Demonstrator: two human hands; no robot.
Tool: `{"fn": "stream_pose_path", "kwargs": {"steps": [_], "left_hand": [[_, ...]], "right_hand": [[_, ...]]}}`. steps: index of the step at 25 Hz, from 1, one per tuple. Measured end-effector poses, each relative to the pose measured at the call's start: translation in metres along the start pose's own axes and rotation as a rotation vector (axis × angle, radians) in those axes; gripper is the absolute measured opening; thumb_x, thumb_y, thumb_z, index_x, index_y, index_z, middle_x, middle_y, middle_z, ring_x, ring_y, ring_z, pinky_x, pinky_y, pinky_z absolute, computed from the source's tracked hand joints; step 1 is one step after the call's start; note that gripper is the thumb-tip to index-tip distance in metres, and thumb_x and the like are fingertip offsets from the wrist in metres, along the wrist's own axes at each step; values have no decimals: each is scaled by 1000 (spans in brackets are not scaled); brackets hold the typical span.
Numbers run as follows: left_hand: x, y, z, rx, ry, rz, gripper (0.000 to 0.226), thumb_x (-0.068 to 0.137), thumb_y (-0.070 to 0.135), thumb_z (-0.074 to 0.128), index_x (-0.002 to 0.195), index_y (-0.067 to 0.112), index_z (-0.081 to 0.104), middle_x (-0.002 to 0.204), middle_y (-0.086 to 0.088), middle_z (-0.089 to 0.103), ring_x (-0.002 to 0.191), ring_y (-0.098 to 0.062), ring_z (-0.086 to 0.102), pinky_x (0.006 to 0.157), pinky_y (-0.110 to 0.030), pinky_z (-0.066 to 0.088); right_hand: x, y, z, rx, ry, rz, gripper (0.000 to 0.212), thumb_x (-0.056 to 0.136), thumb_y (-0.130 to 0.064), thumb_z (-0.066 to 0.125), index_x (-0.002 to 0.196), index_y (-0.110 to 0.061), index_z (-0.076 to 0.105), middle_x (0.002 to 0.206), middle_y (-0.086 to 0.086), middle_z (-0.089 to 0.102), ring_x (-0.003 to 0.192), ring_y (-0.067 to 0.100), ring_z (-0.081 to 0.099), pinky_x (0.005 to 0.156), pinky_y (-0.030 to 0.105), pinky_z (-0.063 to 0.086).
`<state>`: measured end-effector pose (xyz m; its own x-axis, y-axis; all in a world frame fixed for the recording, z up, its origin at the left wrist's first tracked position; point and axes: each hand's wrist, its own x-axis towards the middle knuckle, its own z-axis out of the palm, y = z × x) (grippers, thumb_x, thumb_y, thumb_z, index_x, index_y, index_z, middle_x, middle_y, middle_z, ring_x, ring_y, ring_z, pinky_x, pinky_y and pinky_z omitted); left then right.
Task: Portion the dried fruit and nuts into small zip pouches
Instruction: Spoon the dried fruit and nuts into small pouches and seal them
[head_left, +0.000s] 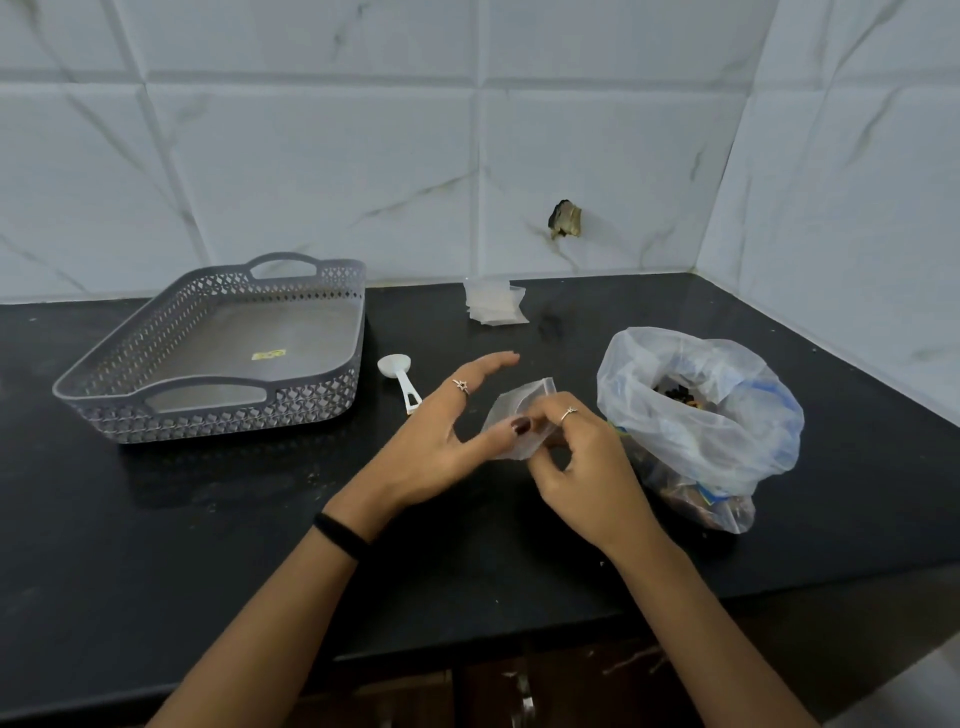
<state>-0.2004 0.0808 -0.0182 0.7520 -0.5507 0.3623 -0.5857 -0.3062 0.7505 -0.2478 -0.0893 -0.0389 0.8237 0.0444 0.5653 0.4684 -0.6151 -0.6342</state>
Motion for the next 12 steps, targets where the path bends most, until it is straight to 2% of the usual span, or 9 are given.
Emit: {"fn": "stream_pose_path", "kwargs": {"steps": [1,3,6,8,10,12], "left_hand": [[1,-1,-2,9,-66,-14,79,73,58,63,144,34,35,146,22,38,134,12,30,104,-1,22],[1,-2,-2,83,-140,-21,88,66,53,79,141,36,36,141,25,41,130,15,34,102,0,25],[3,-2,4,154,-127,3,68,73,30,82,132,27,48,126,18,56,116,7,51,95,-8,40],[5,-2,5,124,-47,4,51,78,21,77,124,21,55,115,12,63,106,-1,59,90,-20,48],[5,-3,5,110,-6,-18,43,79,21,75,118,20,57,106,9,65,98,-6,63,86,-31,53],[4,-3,5,141,-17,-19,42,79,25,73,117,20,56,102,8,65,93,-7,64,82,-35,54]], "right_hand": [[0,0,-2,37,-3,-6,12,80,1,61,86,-9,59,86,-4,58,81,11,57,70,25,51],[-1,1,-3,88,-20,-10,14,79,4,61,86,-8,60,85,-4,59,83,10,58,71,23,50],[-1,-2,-4,158,-84,18,23,82,7,56,88,-14,62,89,-6,62,87,8,59,74,19,49],[-1,-2,-4,209,-108,27,42,81,12,50,89,-28,61,95,-11,61,93,7,58,81,16,46],[0,0,-2,203,-121,19,54,80,14,47,94,-37,59,107,-15,56,103,9,54,90,17,43],[0,2,0,179,-156,16,56,79,16,44,100,-34,60,117,-12,49,110,8,51,95,18,41]]}}
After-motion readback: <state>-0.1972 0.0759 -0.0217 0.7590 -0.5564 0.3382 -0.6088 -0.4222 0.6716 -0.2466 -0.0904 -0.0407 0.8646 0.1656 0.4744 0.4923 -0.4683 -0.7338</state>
